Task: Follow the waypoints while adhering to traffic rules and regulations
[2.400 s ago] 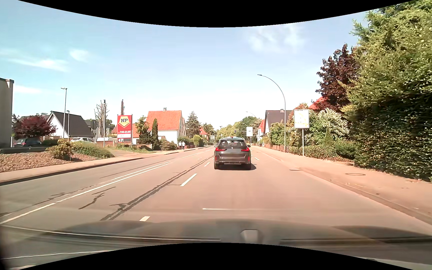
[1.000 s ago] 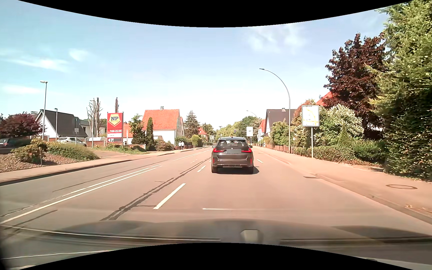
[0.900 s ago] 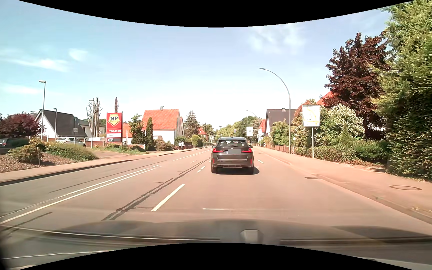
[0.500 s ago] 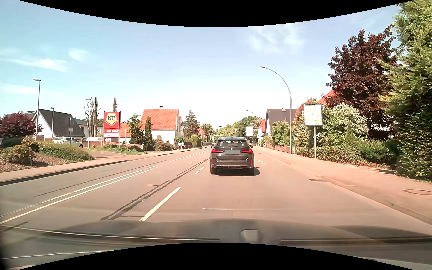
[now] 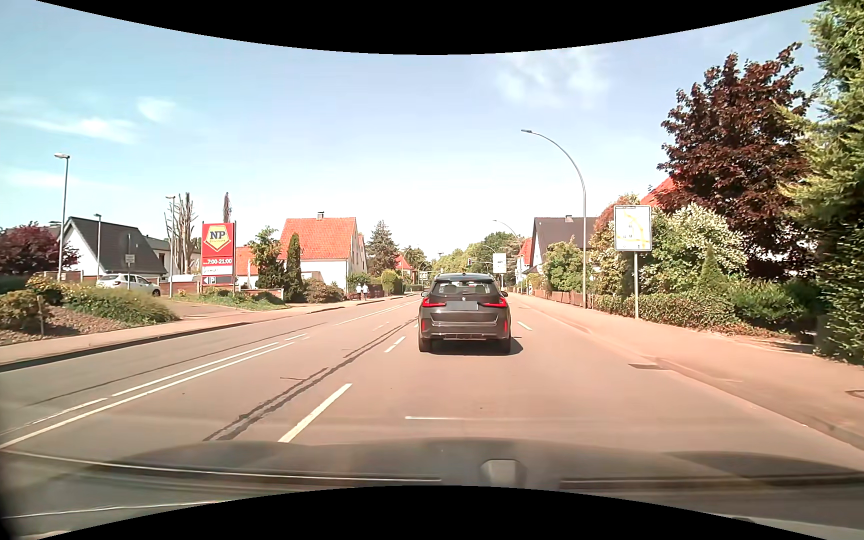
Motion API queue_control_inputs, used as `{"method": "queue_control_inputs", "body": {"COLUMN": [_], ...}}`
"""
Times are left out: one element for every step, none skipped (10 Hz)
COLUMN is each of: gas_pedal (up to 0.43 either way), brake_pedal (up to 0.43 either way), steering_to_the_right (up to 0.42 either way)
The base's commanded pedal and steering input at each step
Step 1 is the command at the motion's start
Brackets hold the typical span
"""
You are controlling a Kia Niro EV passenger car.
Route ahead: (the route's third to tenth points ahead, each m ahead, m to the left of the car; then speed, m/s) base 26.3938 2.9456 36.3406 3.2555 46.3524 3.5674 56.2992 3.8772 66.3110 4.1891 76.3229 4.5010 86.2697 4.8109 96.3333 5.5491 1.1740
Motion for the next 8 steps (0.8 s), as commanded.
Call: {"method": "queue_control_inputs", "body": {"gas_pedal": [0.000,0.000,0.000,0.000,0.000,0.000,0.000,0.000], "brake_pedal": [0.006,0.006,0.006,0.006,0.006,0.006,0.006,0.006], "steering_to_the_right": [0.007,0.007,0.007,0.007,0.007,0.007,0.007,0.008]}}
